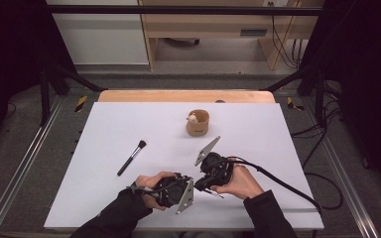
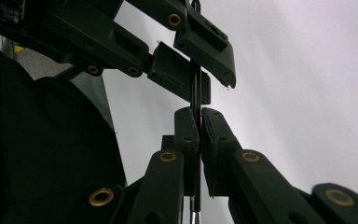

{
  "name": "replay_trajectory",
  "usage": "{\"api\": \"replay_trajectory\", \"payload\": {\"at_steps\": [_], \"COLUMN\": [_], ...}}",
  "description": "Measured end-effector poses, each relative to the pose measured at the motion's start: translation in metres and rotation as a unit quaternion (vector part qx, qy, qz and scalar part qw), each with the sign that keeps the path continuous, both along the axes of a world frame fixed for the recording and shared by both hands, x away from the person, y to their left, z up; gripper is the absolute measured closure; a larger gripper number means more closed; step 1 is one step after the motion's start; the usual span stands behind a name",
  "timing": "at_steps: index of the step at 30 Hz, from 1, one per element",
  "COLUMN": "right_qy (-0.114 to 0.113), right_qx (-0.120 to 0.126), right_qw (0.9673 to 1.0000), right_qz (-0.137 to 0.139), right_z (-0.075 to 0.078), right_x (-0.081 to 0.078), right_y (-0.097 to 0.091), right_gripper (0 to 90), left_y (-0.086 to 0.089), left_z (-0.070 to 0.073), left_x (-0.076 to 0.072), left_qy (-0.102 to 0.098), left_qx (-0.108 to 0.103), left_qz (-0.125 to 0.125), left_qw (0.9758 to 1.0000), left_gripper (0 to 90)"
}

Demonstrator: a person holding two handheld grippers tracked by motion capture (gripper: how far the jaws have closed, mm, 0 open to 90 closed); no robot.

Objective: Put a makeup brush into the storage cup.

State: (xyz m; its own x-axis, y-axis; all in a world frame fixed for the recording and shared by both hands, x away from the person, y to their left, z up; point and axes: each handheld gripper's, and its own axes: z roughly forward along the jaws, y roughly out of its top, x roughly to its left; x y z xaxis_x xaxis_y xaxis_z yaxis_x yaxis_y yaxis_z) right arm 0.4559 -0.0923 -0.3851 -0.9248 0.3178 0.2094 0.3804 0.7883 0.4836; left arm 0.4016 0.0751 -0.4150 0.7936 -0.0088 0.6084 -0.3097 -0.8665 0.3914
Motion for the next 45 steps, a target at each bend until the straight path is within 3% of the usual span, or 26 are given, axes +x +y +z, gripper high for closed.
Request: {"api": "replay_trajectory", "payload": {"at_steps": [2,8,20,28,33,39,45], "right_qy": [0.000,-0.002,-0.004,-0.008,-0.039,-0.078,-0.116], "right_qx": [0.001,0.004,0.009,0.013,0.022,0.052,0.087], "right_qw": [1.0000,1.0000,0.9999,0.9999,0.9990,0.9949,0.9863], "right_qz": [-0.002,-0.001,-0.001,-0.003,-0.006,-0.038,-0.079], "right_z": [0.000,0.001,0.000,0.000,0.005,0.018,0.026], "right_x": [-0.001,-0.001,-0.001,-0.002,-0.002,-0.003,-0.004], "right_y": [0.000,0.000,0.000,0.000,-0.006,-0.018,-0.033], "right_gripper": [85.9,85.8,85.3,84.2,78.6,70.8,60.0], "left_y": [0.000,0.001,0.000,0.002,0.006,0.012,0.018], "left_z": [0.001,0.000,-0.004,-0.004,-0.005,-0.005,-0.007], "left_x": [0.000,-0.001,-0.001,-0.001,0.000,0.002,0.005], "left_qy": [-0.003,-0.007,0.007,0.016,0.026,0.048,0.071], "left_qx": [0.011,0.016,0.034,0.025,0.017,-0.005,-0.027], "left_qz": [-0.003,-0.009,-0.022,-0.018,-0.009,0.012,0.039], "left_qw": [0.9999,0.9998,0.9992,0.9994,0.9995,0.9988,0.9963], "left_gripper": [75.4,78.1,84.7,84.9,84.9,84.9,84.8]}}
